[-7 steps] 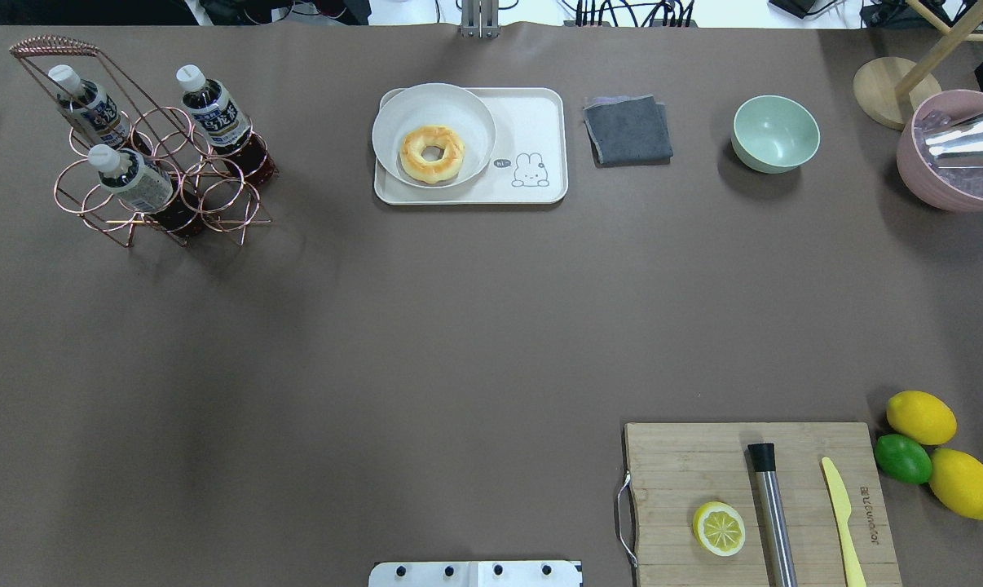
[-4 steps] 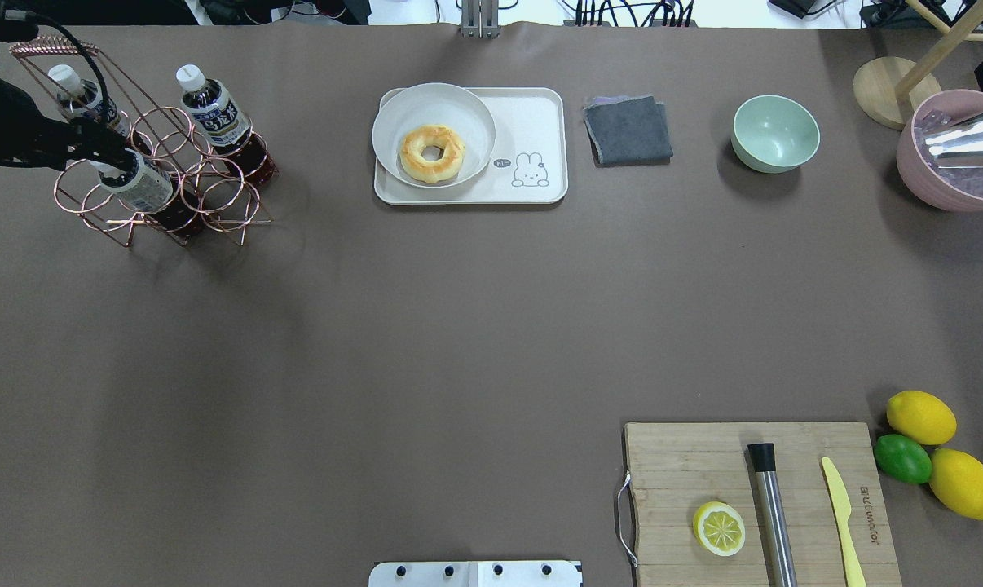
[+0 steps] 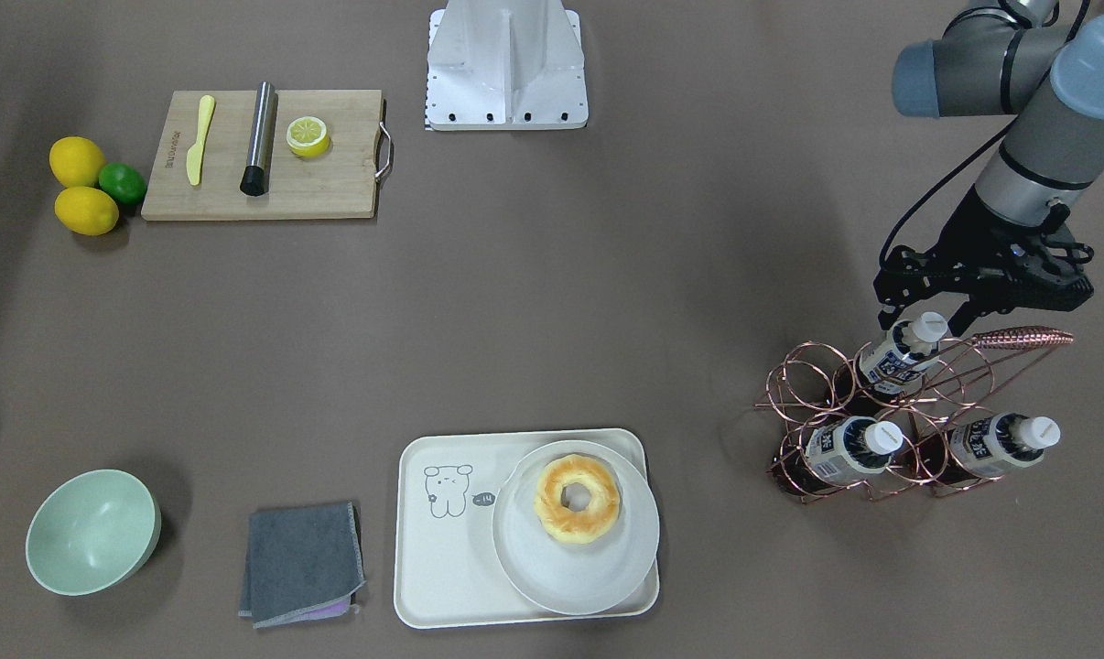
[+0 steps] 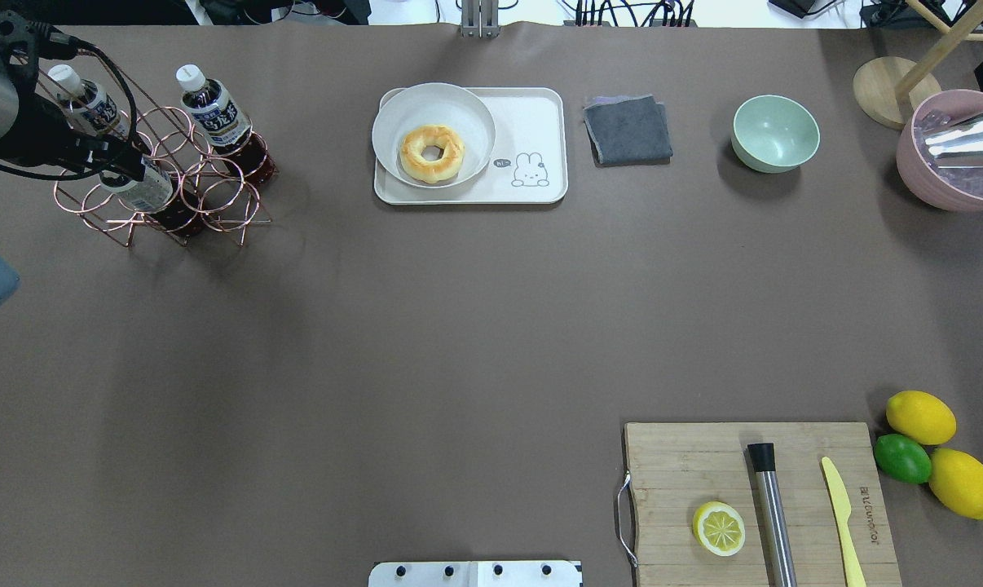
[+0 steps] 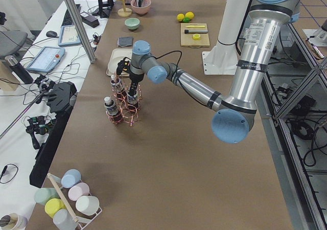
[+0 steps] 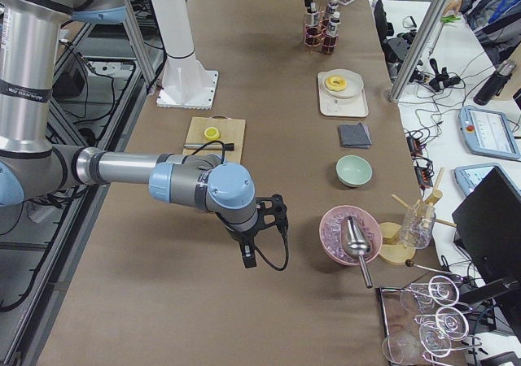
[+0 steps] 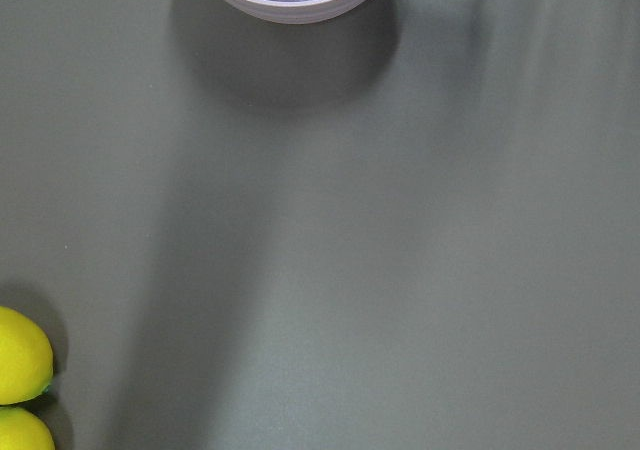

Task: Place tea on tray
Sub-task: 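Reach the left gripper into the copper rack and grasp a tea bottle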

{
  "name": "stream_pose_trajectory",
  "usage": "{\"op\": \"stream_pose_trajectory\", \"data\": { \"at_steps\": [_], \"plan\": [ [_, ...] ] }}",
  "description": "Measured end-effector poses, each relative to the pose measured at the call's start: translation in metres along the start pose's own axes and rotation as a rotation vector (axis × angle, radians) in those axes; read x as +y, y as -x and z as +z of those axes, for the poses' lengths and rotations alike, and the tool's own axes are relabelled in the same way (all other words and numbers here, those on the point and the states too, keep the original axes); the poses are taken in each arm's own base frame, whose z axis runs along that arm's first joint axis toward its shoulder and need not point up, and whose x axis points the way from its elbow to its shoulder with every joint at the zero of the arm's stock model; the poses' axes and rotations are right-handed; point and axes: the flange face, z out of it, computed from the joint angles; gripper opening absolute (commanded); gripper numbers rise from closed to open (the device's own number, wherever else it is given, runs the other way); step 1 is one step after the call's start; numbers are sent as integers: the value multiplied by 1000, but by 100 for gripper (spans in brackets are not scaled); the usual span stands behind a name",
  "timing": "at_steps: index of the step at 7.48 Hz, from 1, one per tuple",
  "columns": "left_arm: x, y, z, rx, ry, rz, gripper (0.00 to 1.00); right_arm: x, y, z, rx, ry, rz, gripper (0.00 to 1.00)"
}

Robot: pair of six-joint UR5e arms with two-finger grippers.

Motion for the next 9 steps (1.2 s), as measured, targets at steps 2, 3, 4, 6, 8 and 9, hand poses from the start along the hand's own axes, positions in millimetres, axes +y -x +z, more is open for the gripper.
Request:
{"op": "stream_pose_trajectory", "data": {
  "at_steps": [2, 3, 4, 6, 8, 9],
  "plan": [
    [-2, 1, -3, 2, -4, 11, 62, -1, 2, -1, -6, -6, -3, 100],
    [-3, 3, -5, 4, -5, 9, 49, -1, 2, -1, -7, -10, -6, 100],
    [-4, 5, -7, 8, -6, 6, 19, -1, 2, -1, -8, -12, -8, 100],
    [-7, 5, -12, 16, -10, 3, 0, 0, 2, -1, -9, -13, -8, 100],
    [-10, 3, -18, 11, -6, -5, 0, 1, 1, 0, -10, -10, -5, 100],
    [-15, 3, -25, 11, -11, -11, 0, 2, 1, 1, -11, -9, -3, 100]
  ]
}}
